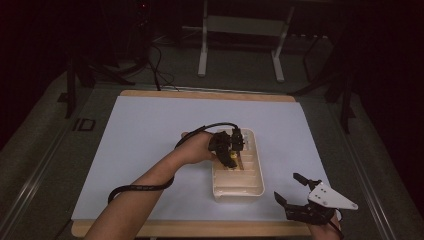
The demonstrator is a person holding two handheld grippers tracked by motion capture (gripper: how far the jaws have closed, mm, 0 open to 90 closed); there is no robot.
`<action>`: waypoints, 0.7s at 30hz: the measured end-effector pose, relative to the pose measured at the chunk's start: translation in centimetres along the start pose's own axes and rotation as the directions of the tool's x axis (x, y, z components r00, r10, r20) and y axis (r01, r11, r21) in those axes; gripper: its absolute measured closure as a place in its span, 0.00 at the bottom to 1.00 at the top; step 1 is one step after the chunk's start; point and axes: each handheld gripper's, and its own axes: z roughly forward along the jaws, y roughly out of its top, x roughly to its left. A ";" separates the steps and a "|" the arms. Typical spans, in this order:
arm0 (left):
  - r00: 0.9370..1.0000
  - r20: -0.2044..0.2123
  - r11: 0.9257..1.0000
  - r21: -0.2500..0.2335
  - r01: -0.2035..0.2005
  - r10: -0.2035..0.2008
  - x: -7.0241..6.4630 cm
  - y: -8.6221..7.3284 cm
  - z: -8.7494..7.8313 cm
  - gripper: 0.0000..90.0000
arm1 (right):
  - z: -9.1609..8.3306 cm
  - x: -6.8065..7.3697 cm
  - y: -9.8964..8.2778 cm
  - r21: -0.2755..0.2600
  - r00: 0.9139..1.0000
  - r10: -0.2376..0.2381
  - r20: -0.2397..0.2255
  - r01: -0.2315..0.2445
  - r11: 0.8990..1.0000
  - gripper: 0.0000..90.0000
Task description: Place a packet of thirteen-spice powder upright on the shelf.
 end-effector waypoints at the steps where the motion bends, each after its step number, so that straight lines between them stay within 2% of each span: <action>1: 1.000 0.005 1.000 -0.008 0.010 -0.010 0.1 0.0 0.2 0.75 | 0.0 0.0 0.0 -0.001 1.000 0.000 -0.001 0.000 1.000 0.16; 4: 1.000 0.012 1.000 -0.019 0.013 -0.013 0.2 0.3 0.9 0.75 | 0.0 0.0 0.0 -0.001 1.000 0.002 -0.001 -0.002 1.000 0.16; 7: 1.000 0.010 0.998 -0.057 0.004 -0.004 0.2 0.6 1.4 0.75 | 0.0 0.0 0.0 -0.002 1.000 0.001 -0.002 -0.001 1.000 0.16; 13: 1.000 0.017 0.994 -0.103 0.025 -0.023 0.2 0.6 1.9 0.75 | 0.0 0.0 0.0 -0.003 1.000 0.000 -0.002 0.000 1.000 0.16; 17: 1.000 0.019 0.993 -0.114 0.026 -0.023 0.1 0.5 1.8 0.74 | -0.1 0.0 0.0 -0.003 1.000 0.001 -0.003 -0.001 1.000 0.16; 21: 0.999 0.030 0.988 -0.149 0.037 -0.033 0.1 0.1 1.0 0.71 | 0.0 -0.1 0.0 -0.002 1.000 0.002 -0.003 -0.002 1.000 0.16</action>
